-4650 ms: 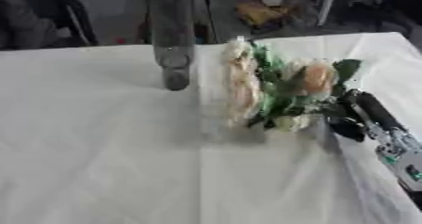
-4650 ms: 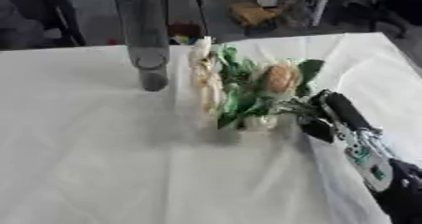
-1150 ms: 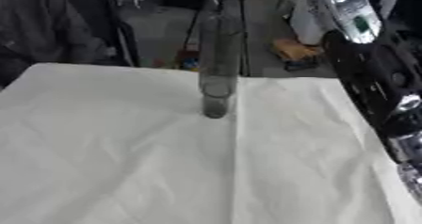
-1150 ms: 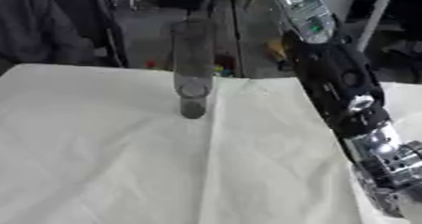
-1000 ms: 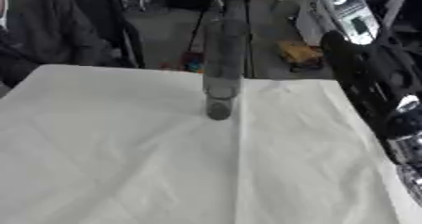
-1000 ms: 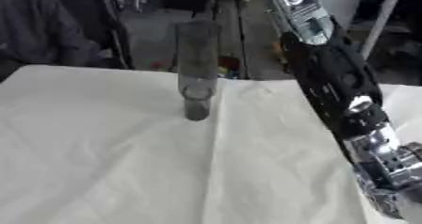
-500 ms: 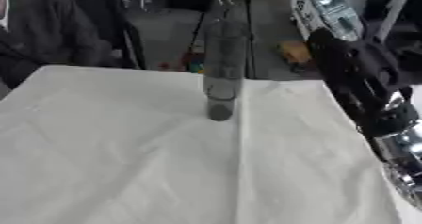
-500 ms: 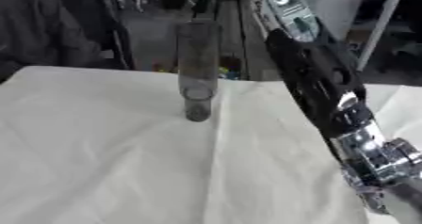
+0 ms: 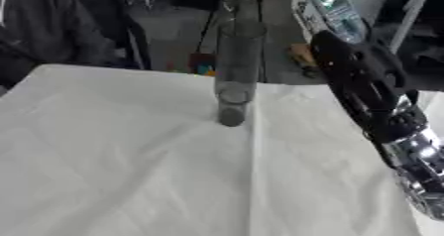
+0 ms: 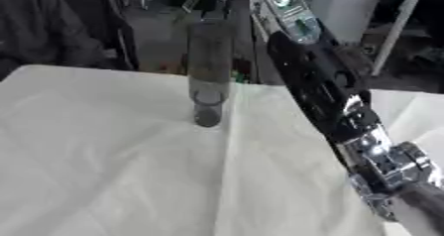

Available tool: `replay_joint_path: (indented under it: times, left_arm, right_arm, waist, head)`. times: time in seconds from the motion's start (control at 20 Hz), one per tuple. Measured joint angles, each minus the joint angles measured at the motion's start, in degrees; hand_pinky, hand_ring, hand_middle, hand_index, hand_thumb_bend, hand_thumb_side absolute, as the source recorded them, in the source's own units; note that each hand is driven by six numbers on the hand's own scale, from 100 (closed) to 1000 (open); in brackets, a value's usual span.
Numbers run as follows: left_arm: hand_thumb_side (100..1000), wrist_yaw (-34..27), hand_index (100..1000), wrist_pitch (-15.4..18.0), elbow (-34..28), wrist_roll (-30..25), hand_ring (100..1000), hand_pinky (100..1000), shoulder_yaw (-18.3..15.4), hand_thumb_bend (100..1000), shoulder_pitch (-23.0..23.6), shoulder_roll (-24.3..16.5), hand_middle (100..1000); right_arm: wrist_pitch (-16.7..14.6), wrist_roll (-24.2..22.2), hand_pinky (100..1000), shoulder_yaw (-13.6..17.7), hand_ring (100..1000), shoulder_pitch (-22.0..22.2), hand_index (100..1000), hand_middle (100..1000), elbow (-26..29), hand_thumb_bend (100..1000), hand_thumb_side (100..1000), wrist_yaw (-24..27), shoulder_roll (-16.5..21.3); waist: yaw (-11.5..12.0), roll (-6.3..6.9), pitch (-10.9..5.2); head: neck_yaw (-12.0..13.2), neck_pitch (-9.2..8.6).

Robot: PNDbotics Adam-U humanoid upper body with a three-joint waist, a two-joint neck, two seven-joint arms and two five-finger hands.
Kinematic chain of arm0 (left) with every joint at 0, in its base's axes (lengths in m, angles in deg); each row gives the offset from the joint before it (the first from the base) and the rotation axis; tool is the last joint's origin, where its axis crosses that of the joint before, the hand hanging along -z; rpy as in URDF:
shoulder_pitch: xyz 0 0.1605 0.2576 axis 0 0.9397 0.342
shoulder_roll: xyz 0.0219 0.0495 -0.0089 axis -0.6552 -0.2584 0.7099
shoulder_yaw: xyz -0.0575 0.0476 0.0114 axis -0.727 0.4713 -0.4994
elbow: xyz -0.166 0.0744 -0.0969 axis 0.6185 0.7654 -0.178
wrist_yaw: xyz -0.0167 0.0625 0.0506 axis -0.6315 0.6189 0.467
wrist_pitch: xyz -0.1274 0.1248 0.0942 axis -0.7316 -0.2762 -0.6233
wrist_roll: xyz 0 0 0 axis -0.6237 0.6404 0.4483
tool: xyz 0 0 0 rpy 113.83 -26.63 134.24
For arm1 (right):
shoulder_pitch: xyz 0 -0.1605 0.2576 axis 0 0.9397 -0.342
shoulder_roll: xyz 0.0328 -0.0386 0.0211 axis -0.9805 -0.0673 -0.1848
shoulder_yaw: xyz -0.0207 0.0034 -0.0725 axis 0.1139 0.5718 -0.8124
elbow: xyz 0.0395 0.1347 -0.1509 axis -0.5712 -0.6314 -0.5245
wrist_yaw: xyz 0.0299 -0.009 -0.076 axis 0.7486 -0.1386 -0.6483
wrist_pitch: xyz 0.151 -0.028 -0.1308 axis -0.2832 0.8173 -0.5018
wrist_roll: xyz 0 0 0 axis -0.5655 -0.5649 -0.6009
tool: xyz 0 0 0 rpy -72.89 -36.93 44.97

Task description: Arrange flowers into the vase.

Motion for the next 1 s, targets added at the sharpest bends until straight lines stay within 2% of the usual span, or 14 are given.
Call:
replay_joint_path:
  times: [0.1, 0.25, 1.0]
  left_arm:
    - [158, 0.0, 817, 0.0, 0.0, 0.0, 644, 684, 0.0, 366, 0.0, 0.0, 622]
    - [159, 0.0, 817, 0.1, 0.0, 0.1, 644, 684, 0.0, 367, 0.0, 0.0, 622]
    - [159, 0.1, 816, 0.1, 0.0, 0.1, 643, 683, 0.0, 373, 0.2, 0.0, 620]
  right_arm:
    - [-1.4, 0.0, 100, 0.0, 162, 0.0, 198, 100, 0.0, 100, 899, -1.8, 0.4]
    - [-3.3, -0.2, 100, 0.1, 164, 0.0, 204, 100, 0.0, 100, 850, -4.5, 1.5]
    - [-7.2, 1.0, 100, 0.3, 173, 0.0, 208, 100, -2.4, 100, 855, -20.0, 2.5]
  waist:
    - [-0.3, -0.11, 0.0]
    - [-0.7, -0.31, -0.04]
    - [0.0, -0.54, -0.28]
  head:
    - [-0.1, -0.02]
    - [-0.1, -0.02]
    - [0.0, -0.44]
